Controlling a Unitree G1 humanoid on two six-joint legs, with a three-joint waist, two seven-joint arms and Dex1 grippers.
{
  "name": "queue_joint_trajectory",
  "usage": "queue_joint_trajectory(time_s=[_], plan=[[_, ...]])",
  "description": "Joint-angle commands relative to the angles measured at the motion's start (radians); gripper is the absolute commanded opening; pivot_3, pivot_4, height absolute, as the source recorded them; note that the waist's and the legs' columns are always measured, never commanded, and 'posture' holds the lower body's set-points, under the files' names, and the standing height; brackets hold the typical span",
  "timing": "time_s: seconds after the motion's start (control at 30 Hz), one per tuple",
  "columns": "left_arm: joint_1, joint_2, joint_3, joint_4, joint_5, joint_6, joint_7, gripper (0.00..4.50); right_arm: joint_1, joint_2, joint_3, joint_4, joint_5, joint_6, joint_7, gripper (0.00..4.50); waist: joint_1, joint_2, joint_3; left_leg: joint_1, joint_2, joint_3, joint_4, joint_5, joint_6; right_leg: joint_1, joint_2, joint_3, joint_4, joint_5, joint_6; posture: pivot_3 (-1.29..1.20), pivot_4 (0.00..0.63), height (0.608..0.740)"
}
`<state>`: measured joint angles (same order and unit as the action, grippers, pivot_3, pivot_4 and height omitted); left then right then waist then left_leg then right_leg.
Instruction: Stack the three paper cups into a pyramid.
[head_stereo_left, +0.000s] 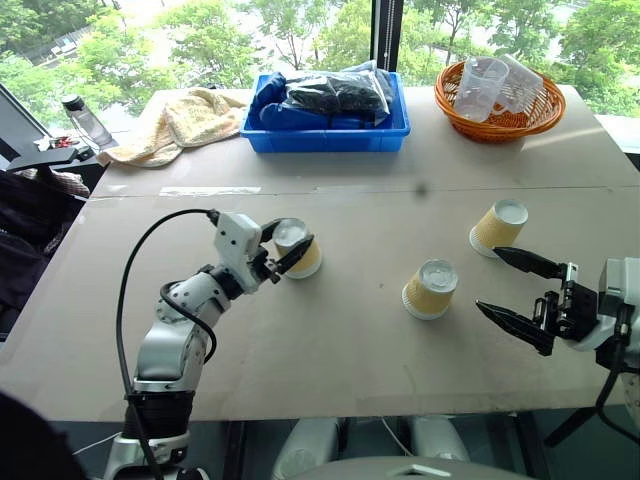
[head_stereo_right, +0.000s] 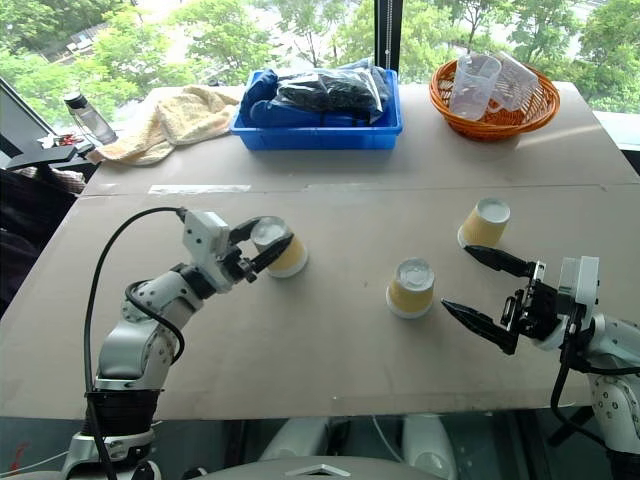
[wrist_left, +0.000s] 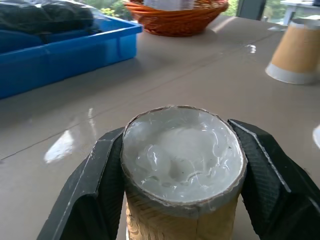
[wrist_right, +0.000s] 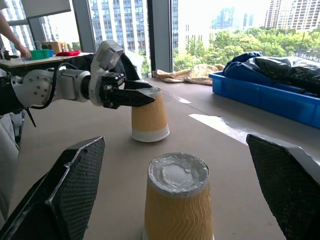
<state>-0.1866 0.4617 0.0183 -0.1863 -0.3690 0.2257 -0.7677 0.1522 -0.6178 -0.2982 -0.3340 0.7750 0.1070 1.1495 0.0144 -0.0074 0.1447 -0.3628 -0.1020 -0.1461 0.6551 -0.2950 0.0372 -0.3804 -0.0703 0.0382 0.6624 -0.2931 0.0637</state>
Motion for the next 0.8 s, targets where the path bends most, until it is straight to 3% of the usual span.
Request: queue_joint_trajectory(time_s=[0.03, 0.33, 0.8], plan=[[-0.052, -0.006, -0.084, -0.046, -0.009, -0.003, -0.075, 2.49, 0.007, -0.007, -0.039, -0.020, 0.007, -0.008, 0.000, 4.50, 0.000, 0.000, 0.000, 0.000, 0.000, 0.000, 0.000, 0.000, 0.000, 0.000, 0.000, 0.000, 0.000, 0.000, 0.000, 0.00, 0.150, 0.740], [-0.129, -0.042, -0.265, 0.033, 0.034, -0.037, -0.222, 2.49, 0.040, 0.007, -0.045, -0.050, -0.005, -0.015, -0.019, 4.50, -0.002, 0.000, 0.000, 0.000, 0.000, 0.000, 0.000, 0.000, 0.000, -0.001, 0.000, 0.001, 0.000, 0.000, 0.000, 0.00, 0.150, 0.740], [-0.148, -0.107, -0.281, 0.122, 0.076, -0.114, -0.222, 2.49, 0.069, 0.021, -0.048, -0.114, -0.007, -0.009, -0.081, 4.50, 0.000, 0.000, 0.000, 0.000, 0.000, 0.000, 0.001, 0.000, 0.000, 0.000, 0.000, 0.001, 0.000, 0.000, 0.000, 0.00, 0.150, 0.740]])
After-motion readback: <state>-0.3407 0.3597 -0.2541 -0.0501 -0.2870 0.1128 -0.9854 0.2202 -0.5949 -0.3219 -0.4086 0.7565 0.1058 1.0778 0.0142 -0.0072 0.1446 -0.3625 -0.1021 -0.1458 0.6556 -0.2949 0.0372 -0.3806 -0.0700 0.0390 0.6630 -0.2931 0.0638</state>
